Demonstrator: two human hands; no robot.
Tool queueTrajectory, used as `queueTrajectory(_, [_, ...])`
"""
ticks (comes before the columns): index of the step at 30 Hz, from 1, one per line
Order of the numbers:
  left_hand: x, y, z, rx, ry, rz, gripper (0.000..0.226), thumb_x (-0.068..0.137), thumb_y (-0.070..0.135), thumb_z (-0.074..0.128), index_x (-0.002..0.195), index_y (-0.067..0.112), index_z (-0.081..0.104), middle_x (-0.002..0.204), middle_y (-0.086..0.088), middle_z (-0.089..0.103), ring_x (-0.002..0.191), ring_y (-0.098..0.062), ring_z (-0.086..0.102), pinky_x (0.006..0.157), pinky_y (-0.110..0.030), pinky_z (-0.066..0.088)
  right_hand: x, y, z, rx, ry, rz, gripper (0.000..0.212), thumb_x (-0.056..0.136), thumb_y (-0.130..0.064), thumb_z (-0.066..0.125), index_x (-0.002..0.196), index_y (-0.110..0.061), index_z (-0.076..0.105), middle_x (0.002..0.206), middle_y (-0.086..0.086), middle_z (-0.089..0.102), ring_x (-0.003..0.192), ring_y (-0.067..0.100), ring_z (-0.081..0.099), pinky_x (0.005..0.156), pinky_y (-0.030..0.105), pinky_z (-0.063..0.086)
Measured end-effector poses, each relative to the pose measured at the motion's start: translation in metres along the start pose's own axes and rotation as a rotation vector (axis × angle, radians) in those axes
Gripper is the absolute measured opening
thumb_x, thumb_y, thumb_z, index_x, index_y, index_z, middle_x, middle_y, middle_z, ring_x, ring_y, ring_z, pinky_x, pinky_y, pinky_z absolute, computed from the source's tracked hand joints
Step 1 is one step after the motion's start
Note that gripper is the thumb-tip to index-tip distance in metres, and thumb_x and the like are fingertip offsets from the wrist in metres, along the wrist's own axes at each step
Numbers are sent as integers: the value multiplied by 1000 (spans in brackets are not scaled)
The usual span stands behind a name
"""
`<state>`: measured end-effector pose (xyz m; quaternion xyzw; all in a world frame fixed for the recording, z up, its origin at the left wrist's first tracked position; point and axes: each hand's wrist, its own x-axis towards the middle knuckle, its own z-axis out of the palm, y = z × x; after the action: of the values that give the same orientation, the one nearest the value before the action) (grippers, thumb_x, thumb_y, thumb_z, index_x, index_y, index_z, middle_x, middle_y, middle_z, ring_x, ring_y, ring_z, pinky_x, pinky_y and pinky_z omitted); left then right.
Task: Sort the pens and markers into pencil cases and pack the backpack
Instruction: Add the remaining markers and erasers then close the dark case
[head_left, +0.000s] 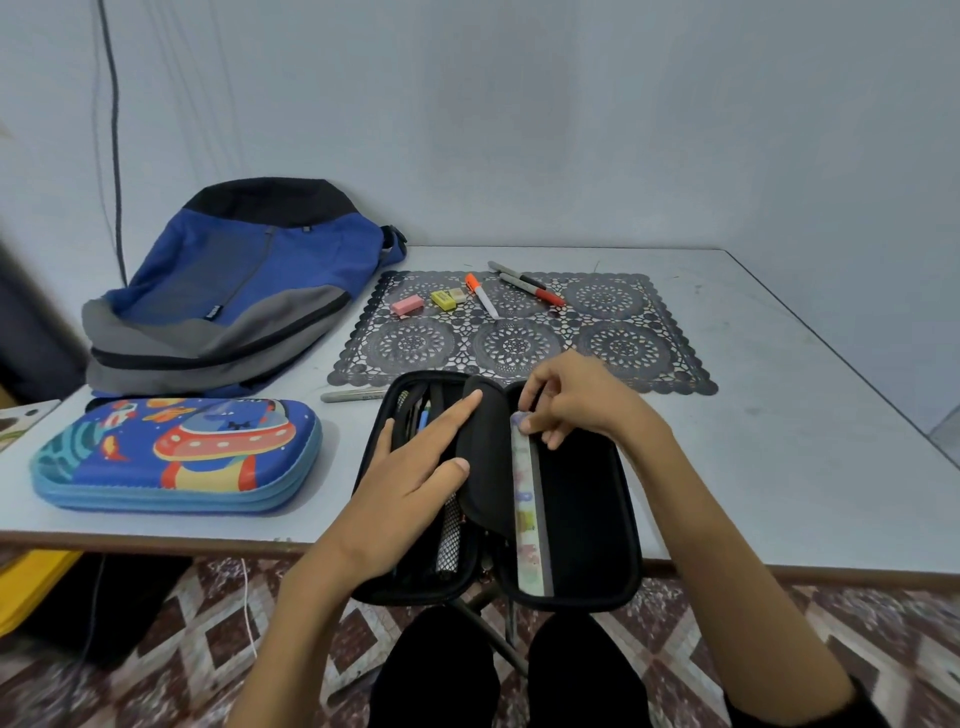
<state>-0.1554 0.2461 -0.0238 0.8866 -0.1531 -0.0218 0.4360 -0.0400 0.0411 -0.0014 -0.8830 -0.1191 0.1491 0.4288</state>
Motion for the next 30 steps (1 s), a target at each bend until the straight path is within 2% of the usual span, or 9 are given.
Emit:
queueTrajectory(4, [0,0,1,5,-2,7,64,82,55,26,146,57,19,146,45,21,135,24,12,122,-37,-10,1,-8,-3,-86,-40,13,10,78,0,76,82,0,67,59,8,67,48,21,63,50,27,57])
queueTrajectory(7, [0,-1,1,3,0,9,64,83,54,26,146,56,19,149,41,22,137,22,13,122,-38,-10,27,-16,-12,-129,136,-15,13,85,-7,69,73,-10,64,68,11,69,49,18,61,44,23,49])
queueTrajectory(10, [0,-1,0,-1,2,-1,64,82,54,25,146,56,19,149,40,23,137,22,13,122,-38,-10,71,-21,-10,-389,395,-82,7,87,-15,60,91,-16,65,102,9,70,88,25,66,74,31,51])
queueTrajectory(13, [0,0,0,2,-2,1,64,82,54,25,146,56,19,150,39,22,137,22,12,122,-38,-10,110,-18,1,-630,201,-103,46,94,-28,54,137,-12,47,143,12,45,129,31,45,102,44,41])
queueTrajectory(17, [-1,2,0,11,0,-2,65,81,55,25,146,56,19,147,42,20,135,25,11,122,-36,-10,134,-12,11,-772,39,-73,65,101,-44,37,154,-16,14,162,4,-4,149,28,2,117,58,11])
queueTrajectory(21, [-1,2,-1,22,-5,-5,66,81,55,24,146,57,17,148,41,20,134,25,10,122,-36,-10,138,-13,11,-754,33,-51,68,101,-48,32,152,-6,19,162,9,1,148,26,11,118,49,18])
queueTrajectory(24, [-1,1,-2,26,-7,-5,65,82,55,23,146,57,17,149,39,21,135,25,9,121,-36,-10,138,-13,9,-729,62,-54,58,101,-46,37,137,-1,46,154,13,30,132,31,42,105,44,39])
queueTrajectory(27, [-1,0,-2,24,-5,-2,65,81,55,24,146,57,17,148,41,20,134,26,9,121,-36,-10,132,-13,8,-767,213,-156,35,98,-30,44,104,0,61,103,14,62,92,30,57,72,33,43])
queueTrajectory(30, [0,0,-2,21,-4,-4,65,81,55,24,146,57,17,146,43,20,134,27,9,122,-35,-10,120,-17,0,-823,392,-240,23,93,-23,52,78,-5,55,60,2,40,70,26,47,58,30,33])
